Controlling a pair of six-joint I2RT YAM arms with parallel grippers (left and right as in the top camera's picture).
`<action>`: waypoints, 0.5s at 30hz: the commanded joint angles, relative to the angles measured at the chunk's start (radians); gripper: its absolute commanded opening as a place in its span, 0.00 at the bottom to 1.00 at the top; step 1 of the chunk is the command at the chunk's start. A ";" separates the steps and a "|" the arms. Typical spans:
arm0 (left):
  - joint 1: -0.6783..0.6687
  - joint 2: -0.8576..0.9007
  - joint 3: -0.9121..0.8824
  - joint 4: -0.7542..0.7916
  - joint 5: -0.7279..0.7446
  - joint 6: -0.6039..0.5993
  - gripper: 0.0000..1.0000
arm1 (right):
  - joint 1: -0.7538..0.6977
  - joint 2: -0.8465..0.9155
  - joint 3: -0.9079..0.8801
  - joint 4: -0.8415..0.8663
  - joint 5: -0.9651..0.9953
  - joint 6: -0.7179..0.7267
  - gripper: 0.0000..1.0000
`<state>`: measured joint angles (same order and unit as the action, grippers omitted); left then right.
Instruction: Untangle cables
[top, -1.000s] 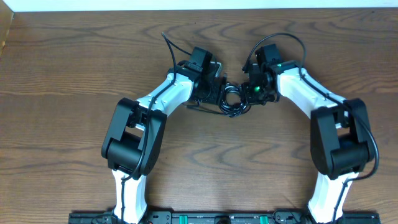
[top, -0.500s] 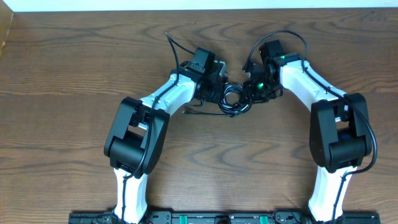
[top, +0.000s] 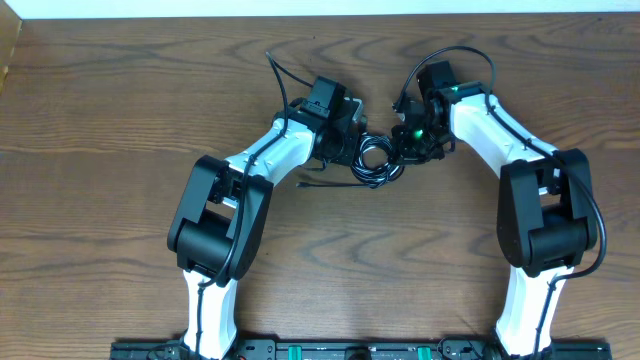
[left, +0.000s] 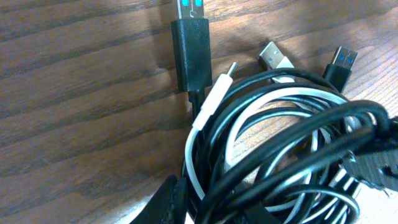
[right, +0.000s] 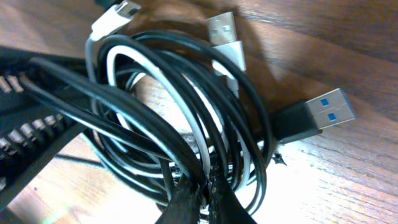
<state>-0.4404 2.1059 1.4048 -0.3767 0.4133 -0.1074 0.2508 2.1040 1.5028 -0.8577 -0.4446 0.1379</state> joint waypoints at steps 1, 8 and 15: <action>0.002 0.026 0.006 0.001 -0.007 0.010 0.22 | 0.000 0.037 -0.005 0.010 0.043 0.068 0.01; 0.002 0.026 0.006 0.002 -0.007 0.010 0.22 | 0.000 0.053 -0.006 0.056 0.038 0.072 0.01; 0.002 0.026 0.006 0.002 -0.007 0.010 0.22 | -0.005 0.052 0.015 0.077 -0.083 0.028 0.09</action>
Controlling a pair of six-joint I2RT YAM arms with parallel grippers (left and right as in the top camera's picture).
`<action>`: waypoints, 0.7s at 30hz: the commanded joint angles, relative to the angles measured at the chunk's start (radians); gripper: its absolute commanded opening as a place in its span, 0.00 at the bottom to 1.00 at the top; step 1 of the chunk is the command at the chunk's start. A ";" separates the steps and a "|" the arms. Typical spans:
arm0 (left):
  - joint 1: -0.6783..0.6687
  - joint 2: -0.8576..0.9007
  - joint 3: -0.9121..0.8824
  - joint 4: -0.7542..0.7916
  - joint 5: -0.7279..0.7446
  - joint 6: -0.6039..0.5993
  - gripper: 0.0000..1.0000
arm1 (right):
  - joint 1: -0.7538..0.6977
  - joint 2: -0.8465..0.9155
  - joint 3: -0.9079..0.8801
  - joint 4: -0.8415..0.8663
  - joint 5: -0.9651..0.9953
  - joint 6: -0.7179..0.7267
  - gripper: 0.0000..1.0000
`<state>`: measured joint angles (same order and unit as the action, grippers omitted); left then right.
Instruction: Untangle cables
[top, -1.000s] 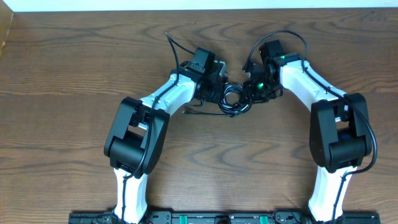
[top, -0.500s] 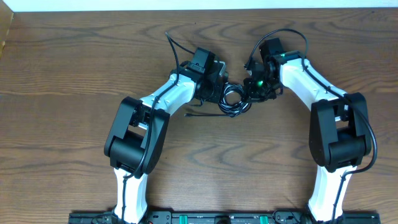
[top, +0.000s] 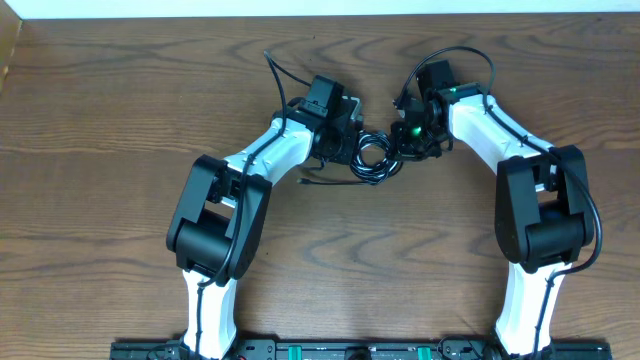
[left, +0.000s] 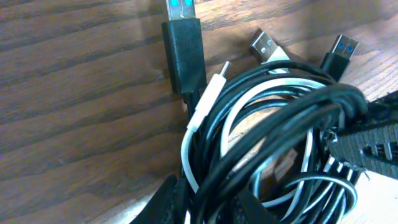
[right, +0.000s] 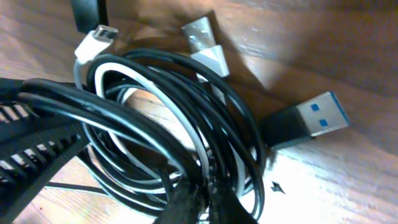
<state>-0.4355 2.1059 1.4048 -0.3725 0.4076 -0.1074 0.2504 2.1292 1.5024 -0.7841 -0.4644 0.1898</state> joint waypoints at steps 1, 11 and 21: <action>-0.003 0.026 0.006 -0.003 -0.002 0.010 0.22 | -0.008 0.025 0.026 -0.011 -0.067 -0.031 0.14; -0.003 0.026 0.006 -0.003 -0.001 0.010 0.22 | -0.006 0.020 0.111 -0.163 -0.082 -0.166 0.20; -0.003 0.026 0.006 -0.003 -0.001 0.010 0.22 | -0.002 0.019 0.123 -0.259 -0.104 -0.185 0.19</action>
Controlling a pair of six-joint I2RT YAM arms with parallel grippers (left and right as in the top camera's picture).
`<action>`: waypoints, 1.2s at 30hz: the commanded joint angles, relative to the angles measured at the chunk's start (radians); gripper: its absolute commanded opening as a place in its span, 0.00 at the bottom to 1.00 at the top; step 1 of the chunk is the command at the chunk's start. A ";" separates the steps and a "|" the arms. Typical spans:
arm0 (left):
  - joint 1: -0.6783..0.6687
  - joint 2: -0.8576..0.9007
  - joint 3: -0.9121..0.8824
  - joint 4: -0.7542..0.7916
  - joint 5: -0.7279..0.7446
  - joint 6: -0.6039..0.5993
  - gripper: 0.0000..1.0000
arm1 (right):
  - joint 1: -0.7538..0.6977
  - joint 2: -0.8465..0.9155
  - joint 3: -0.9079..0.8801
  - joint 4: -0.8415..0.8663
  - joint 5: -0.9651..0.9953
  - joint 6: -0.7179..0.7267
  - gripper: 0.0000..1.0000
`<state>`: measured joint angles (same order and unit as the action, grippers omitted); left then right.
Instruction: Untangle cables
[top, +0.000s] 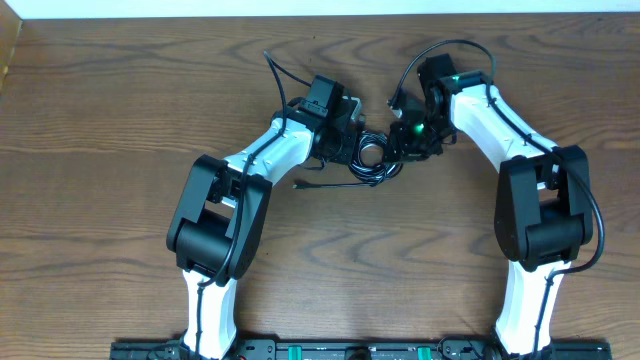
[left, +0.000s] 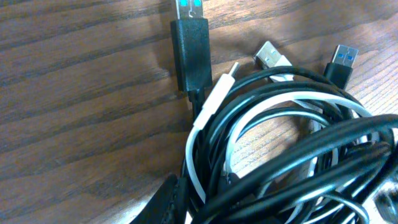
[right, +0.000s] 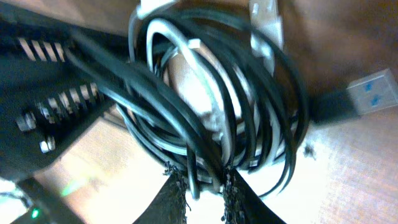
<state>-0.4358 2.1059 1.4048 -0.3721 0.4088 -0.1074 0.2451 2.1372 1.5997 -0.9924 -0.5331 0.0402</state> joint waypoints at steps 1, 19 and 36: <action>-0.002 0.026 0.006 -0.003 -0.002 0.010 0.22 | 0.003 0.011 0.032 -0.084 -0.034 -0.046 0.19; -0.002 0.026 0.006 -0.003 -0.002 0.010 0.22 | 0.009 0.047 -0.006 0.025 -0.023 -0.060 0.22; -0.002 0.026 0.006 -0.004 -0.002 0.009 0.22 | -0.008 0.201 -0.011 -0.031 -0.161 0.003 0.15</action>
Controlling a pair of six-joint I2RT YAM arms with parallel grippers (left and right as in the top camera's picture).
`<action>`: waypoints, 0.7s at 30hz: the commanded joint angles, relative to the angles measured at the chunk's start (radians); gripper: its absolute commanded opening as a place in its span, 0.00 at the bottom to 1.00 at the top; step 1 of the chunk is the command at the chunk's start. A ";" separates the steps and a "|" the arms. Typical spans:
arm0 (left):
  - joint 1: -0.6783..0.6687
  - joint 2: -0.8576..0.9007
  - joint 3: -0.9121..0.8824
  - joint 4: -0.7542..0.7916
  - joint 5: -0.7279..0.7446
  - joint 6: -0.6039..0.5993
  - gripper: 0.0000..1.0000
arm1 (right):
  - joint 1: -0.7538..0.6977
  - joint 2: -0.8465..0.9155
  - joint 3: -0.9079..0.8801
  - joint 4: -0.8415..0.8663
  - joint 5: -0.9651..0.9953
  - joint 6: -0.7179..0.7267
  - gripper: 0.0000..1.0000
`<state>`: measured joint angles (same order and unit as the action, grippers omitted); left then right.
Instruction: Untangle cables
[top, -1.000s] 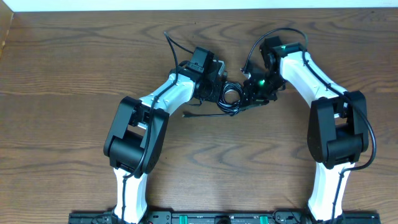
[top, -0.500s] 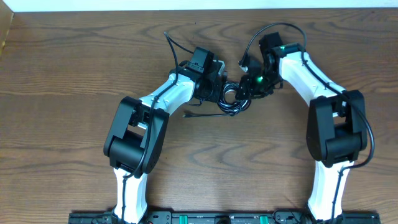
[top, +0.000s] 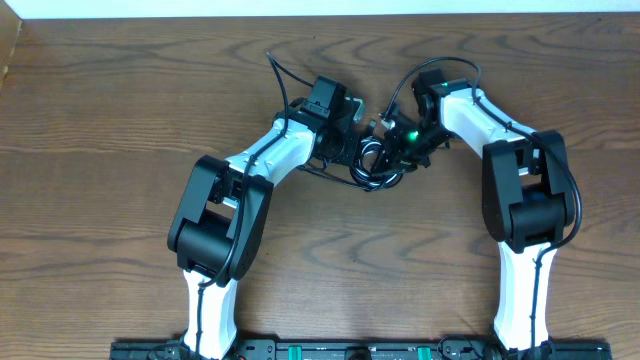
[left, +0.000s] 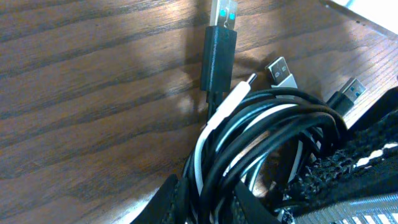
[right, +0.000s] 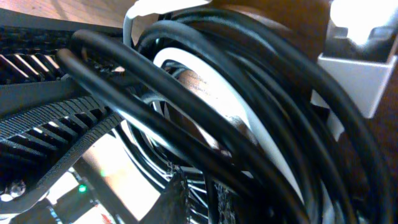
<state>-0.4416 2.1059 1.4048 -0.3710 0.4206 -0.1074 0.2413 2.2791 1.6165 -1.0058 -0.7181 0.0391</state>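
The tangle is a coil of black and white cables (top: 374, 161) lying between the two arms. In the left wrist view the coil (left: 261, 134) shows a black USB plug with a blue insert (left: 219, 46), a white plug (left: 231, 102), a silver plug (left: 281, 67) and a second black plug (left: 348, 93). My left gripper (left: 208, 205) is shut on the coil's left strands. My right gripper (right: 199, 200) sits pressed close against the coil (right: 249, 106), shut on a black strand. Its meshed sleeve (left: 348, 165) fills the right of the left wrist view.
The brown wooden table (top: 120, 120) carries nothing else. A thin black cable tail (top: 318, 172) runs left from the coil under the left forearm. Each arm's own black cable loops above its wrist (top: 280, 75), (top: 440, 68).
My right gripper has moved in closer to the coil and toward the left gripper, so its view is filled by strands. The plugs sit further right in the left wrist view. Both grippers stay shut.
At every earlier moment both grippers were shut on opposite sides of the coil. The coil shifted slightly between them, and the right wrist turned and crept nearer. Now the two grippers are close together, and the coil is still wound up.
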 joint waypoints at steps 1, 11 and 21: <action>0.003 0.026 0.006 -0.005 -0.013 0.009 0.22 | -0.006 0.060 -0.028 -0.029 0.006 -0.006 0.13; 0.003 0.026 0.006 -0.005 -0.013 0.010 0.22 | -0.020 0.061 -0.029 0.005 -0.194 -0.037 0.01; 0.003 0.026 0.006 -0.005 -0.014 0.010 0.22 | -0.062 0.061 -0.029 0.126 -0.575 -0.089 0.01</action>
<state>-0.4324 2.1059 1.4048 -0.3641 0.4076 -0.1074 0.1837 2.3329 1.5822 -0.9089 -1.0996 -0.0185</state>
